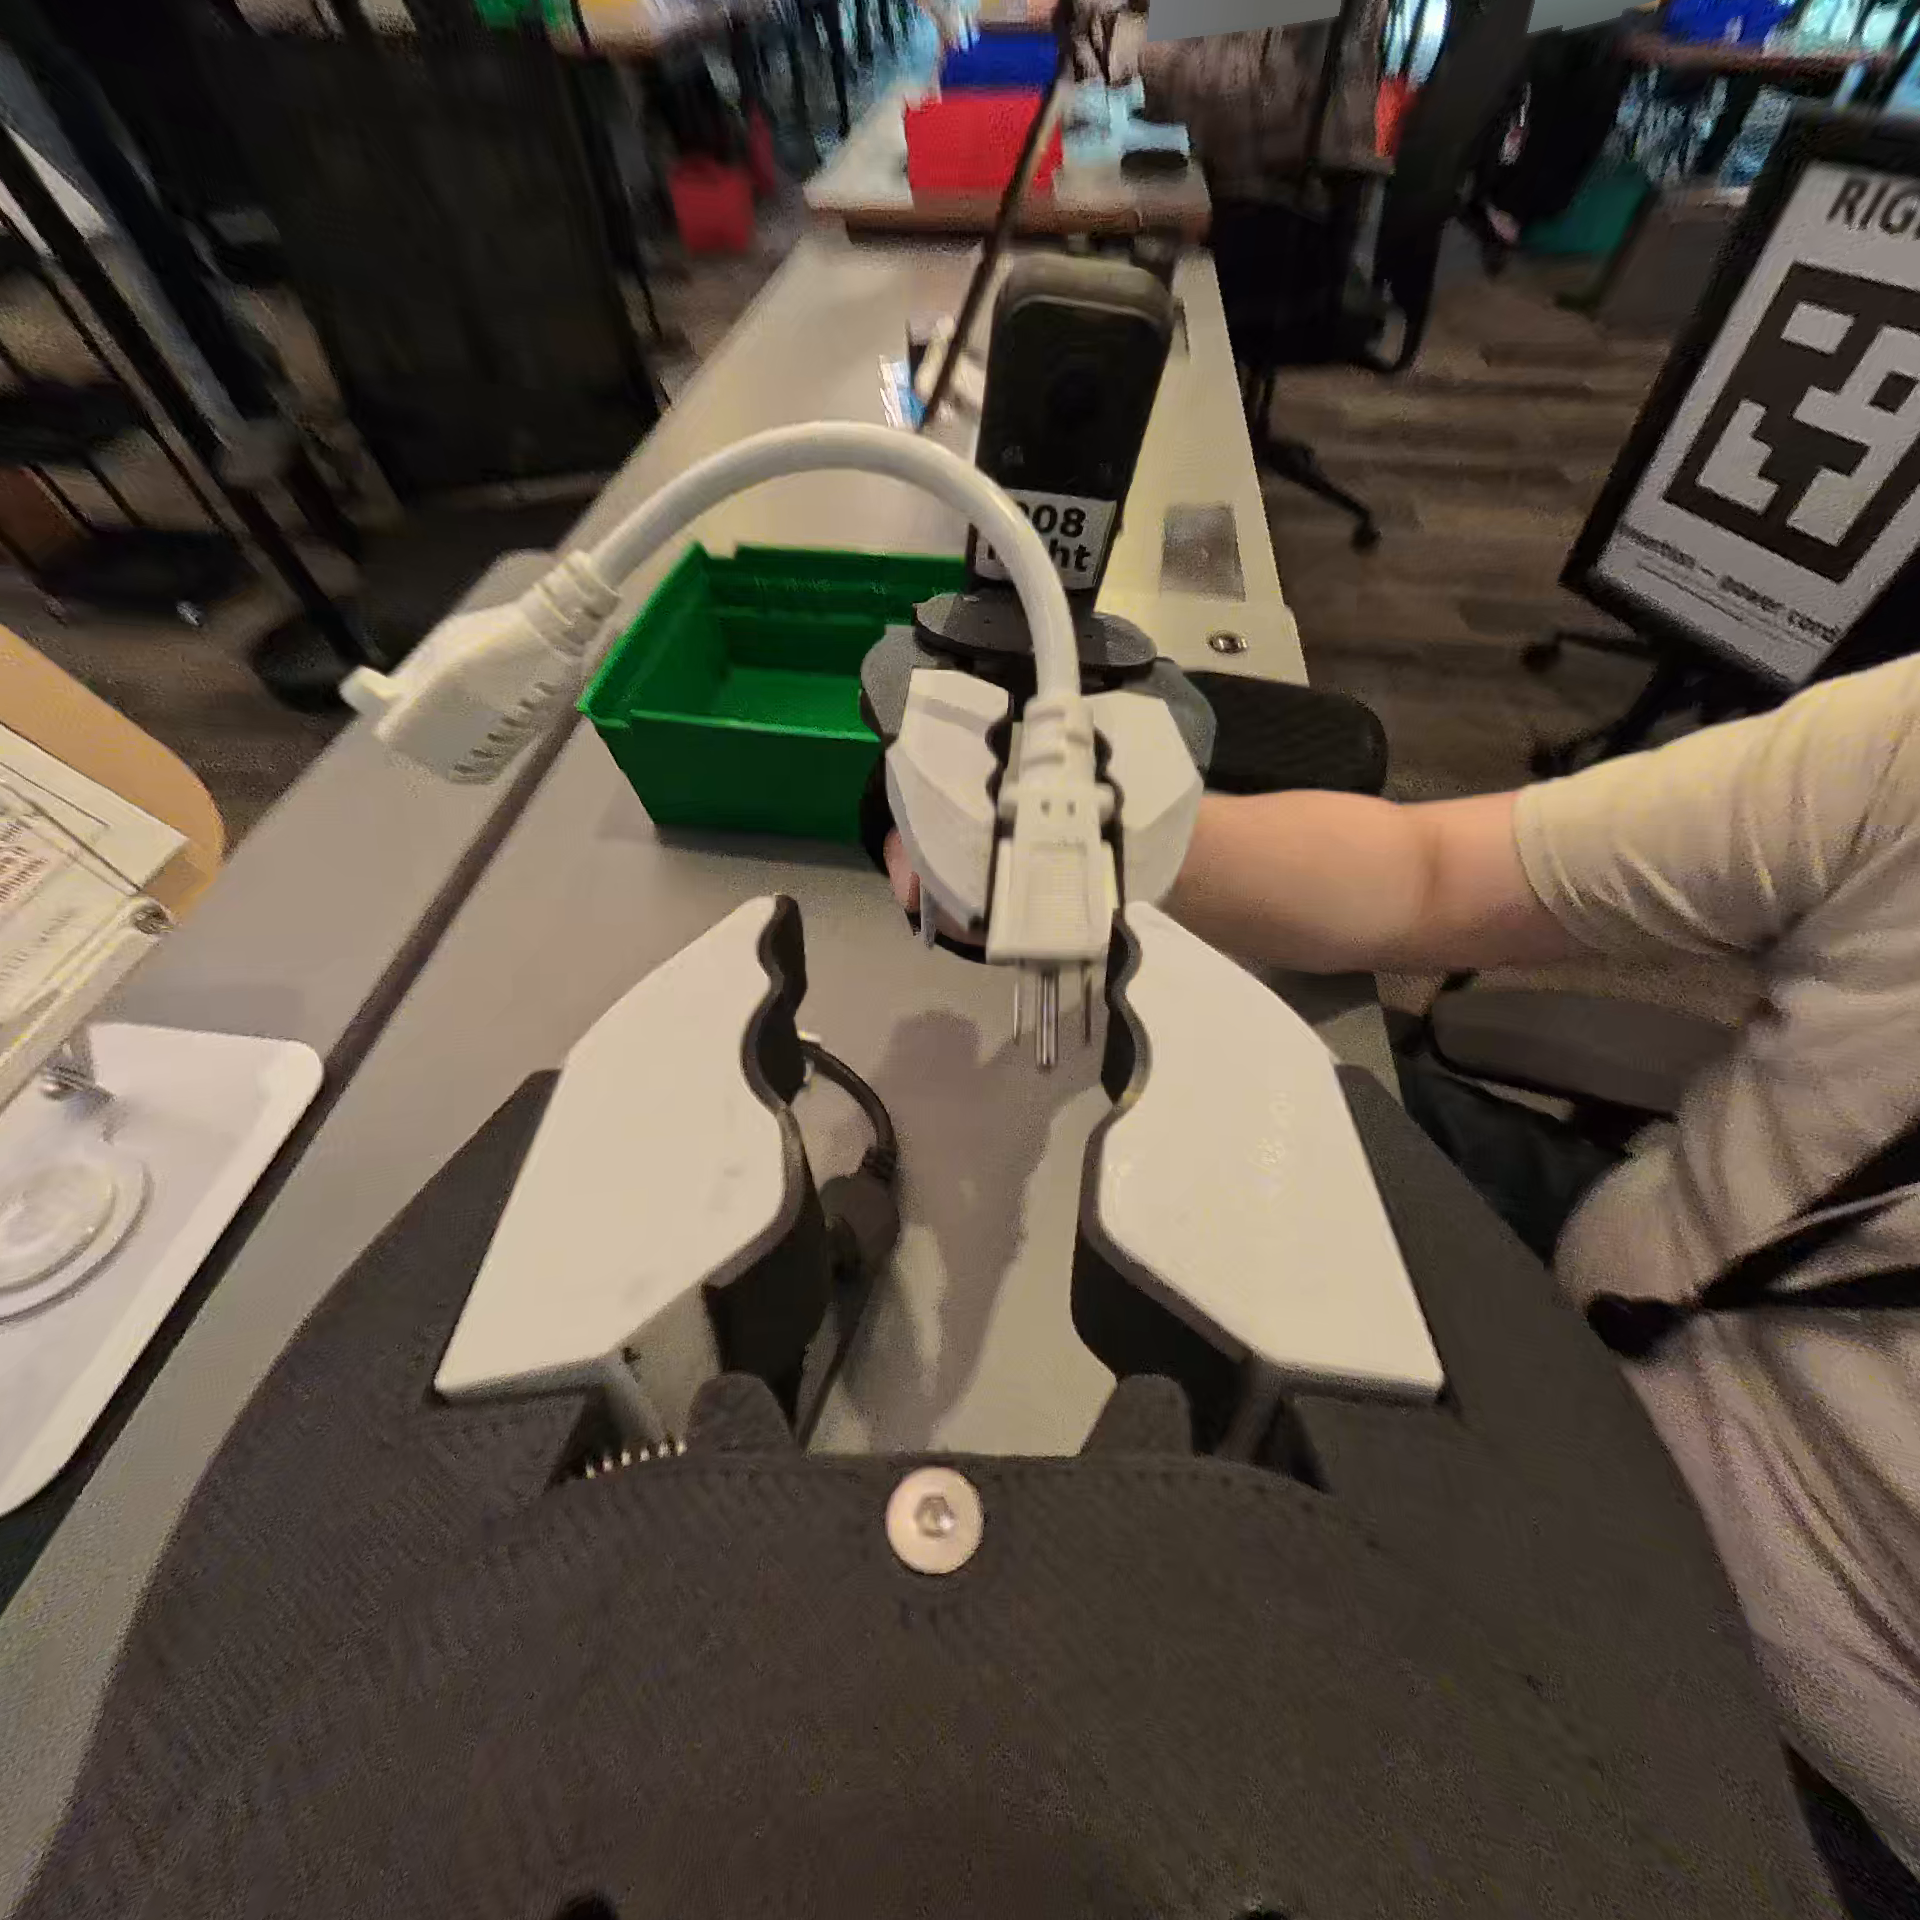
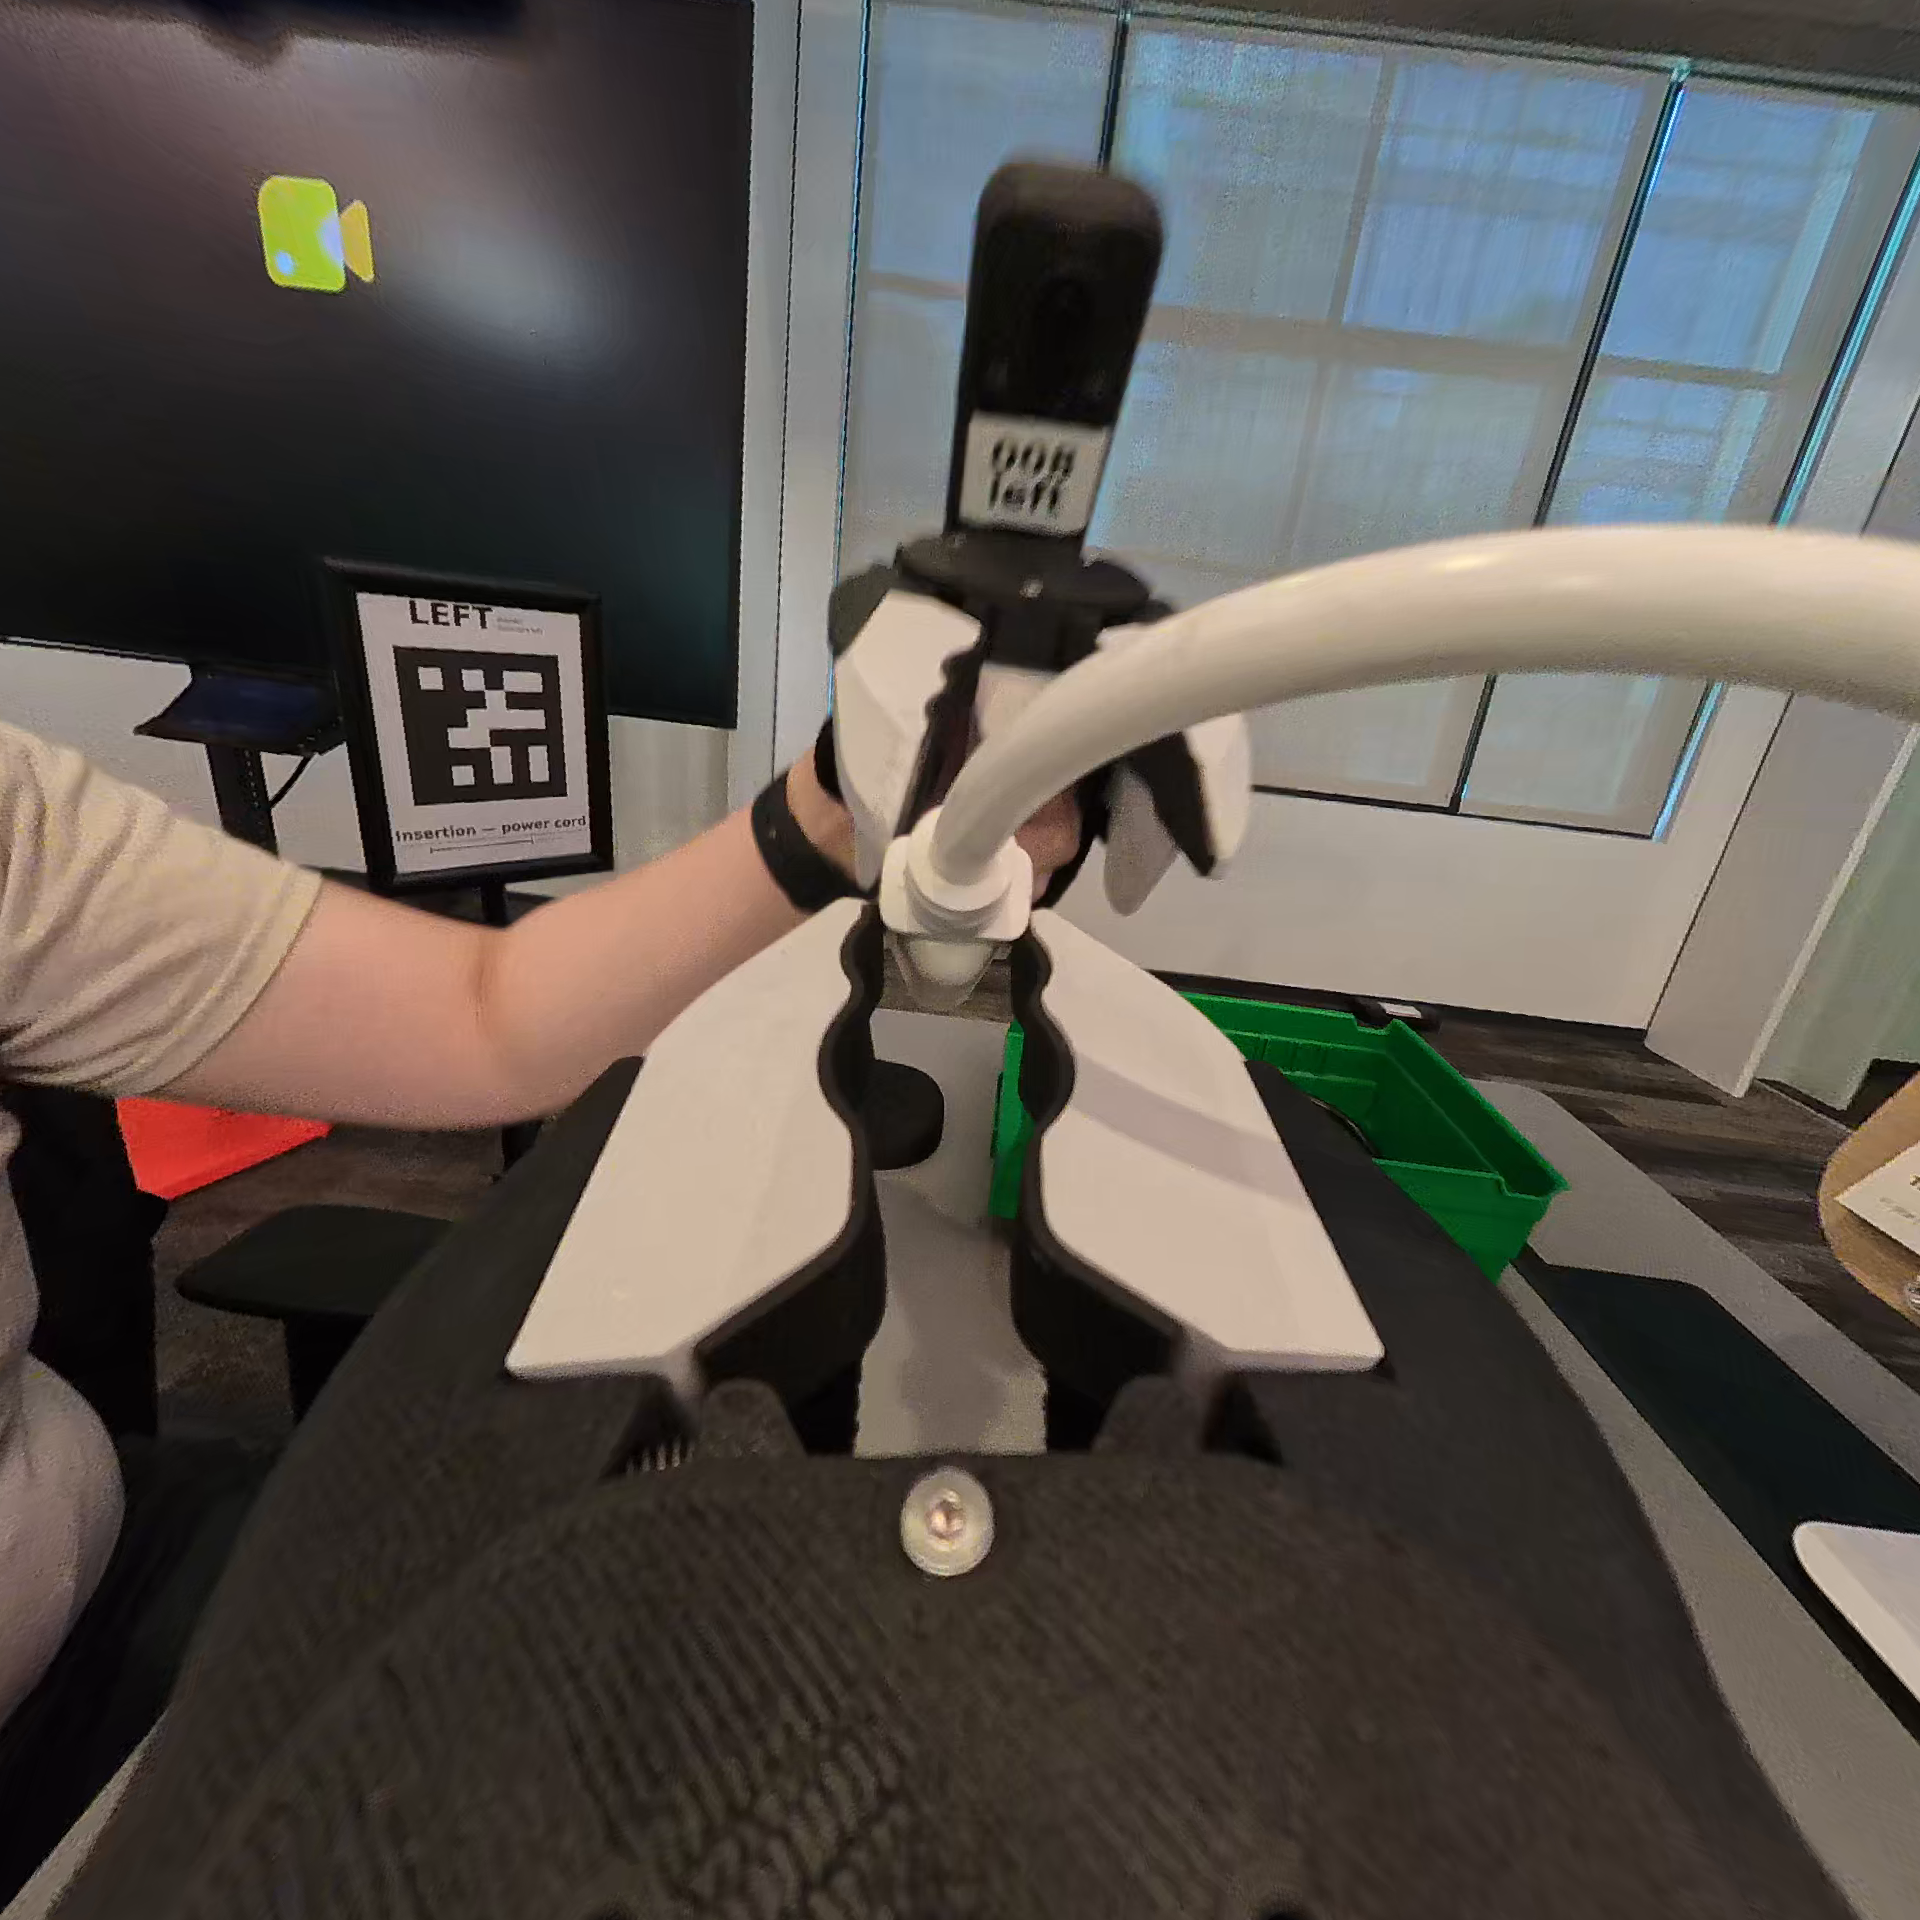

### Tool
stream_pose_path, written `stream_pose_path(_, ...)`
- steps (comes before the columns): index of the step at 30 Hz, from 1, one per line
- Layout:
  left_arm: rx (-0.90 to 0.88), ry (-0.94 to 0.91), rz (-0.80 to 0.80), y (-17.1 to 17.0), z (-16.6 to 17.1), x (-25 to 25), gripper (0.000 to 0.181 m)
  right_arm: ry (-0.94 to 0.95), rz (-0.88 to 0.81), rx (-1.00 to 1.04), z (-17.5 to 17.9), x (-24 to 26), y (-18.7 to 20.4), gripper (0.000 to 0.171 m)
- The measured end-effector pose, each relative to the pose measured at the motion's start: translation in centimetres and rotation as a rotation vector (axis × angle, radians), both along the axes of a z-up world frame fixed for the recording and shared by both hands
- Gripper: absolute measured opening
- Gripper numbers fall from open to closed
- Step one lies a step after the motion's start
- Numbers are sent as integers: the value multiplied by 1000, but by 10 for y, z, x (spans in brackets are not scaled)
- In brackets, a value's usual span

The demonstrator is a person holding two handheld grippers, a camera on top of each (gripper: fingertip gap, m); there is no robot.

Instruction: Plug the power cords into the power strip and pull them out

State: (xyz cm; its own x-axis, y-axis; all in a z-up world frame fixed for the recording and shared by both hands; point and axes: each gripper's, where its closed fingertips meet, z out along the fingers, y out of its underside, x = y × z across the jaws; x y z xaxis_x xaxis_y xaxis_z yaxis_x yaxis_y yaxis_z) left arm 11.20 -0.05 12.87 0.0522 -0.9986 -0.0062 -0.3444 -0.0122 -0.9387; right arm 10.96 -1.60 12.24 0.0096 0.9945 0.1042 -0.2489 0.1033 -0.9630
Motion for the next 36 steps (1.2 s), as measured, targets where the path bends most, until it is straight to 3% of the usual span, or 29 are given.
stream_pose_path(6,-88,-240,-58,-10,-17,1,50,35,30,39,1,-2,-6,25)
stream_pose_path(8,-79,-280,-136,-22,-14,3,29,106,2,88,6,-1,-8,25)
stream_pose_path(9,-52,-287,-160,-27,-12,3,20,141,-7,119,8,0,-10,24)
stream_pose_path(15,119,-172,-104,-33,-12,-2,13,151,-7,187,5,-3,-16,25)
stream_pose_path(21,29,-234,-102,-31,-22,-14,12,78,23,101,-7,-15,-12,27)
stream_pose_path(28,79,-239,-36,-23,-33,-24,11,-15,59,25,-21,-25,-7,23)
stream_pose_path(33,172,-211,44,-14,-40,-27,10,14,164,-181,-15,-27,-4,40)
stream_pose_path(36,176,-213,50,-14,-42,-28,10,-12,116,-189,-19,-29,1,26)
